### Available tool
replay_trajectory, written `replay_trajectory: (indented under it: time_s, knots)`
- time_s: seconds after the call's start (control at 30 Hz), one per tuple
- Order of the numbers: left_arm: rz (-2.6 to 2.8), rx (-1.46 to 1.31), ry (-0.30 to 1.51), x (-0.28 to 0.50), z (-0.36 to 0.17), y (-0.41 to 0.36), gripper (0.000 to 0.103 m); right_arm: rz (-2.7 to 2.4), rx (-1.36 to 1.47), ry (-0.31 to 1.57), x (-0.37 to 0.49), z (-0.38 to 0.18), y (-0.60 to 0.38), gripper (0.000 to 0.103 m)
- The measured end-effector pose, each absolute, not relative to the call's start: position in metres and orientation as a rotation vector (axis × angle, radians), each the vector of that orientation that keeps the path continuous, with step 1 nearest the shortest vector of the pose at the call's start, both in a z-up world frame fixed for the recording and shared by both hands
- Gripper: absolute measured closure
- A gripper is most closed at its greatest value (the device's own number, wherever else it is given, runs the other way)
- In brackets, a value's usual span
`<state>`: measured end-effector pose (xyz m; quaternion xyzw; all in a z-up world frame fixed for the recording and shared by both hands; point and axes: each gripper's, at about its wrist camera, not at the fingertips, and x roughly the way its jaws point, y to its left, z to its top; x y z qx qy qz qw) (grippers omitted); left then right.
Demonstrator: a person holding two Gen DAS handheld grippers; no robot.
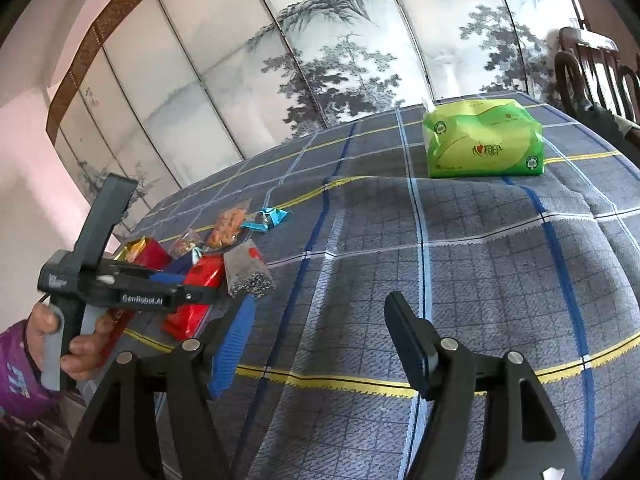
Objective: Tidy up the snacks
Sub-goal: 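Grasp the red packet with the left tool while the right tool grasps the clear grey-filled bag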
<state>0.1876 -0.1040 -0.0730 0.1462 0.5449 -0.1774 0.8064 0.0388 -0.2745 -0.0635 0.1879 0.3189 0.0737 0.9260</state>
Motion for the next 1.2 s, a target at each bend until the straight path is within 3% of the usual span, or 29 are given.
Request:
replay_trajectory:
  time_s: [0.3,0.77,0.93,1.0,1.2]
  knots:
    - [-0.376,0.138,1.091,0.117,-0.035,-0.074,0.059,0.205,0.359,0.714,0.05,-0.064,-0.268,0.037]
    - [-0.359,0.073,1.06,0.087,-0.005,-0.046,0.059,0.34,0.081,0.811,0.124,-0.057,-0.188,0.037]
    - [-0.36,0.052,1.048,0.082,0.001,-0.039,0.059,0.321,0.012,0.872,0.151,-0.068,-0.17,0.045]
    - [-0.358,0.053,1.045,0.081,0.002,-0.038,0.059,0.302,-0.004,0.901,0.16,-0.075,-0.167,0.068]
    - [-0.344,0.019,1.041,0.078,0.007,-0.023,0.059,0.26,0.006,0.886,0.148,-0.072,-0.17,0.071]
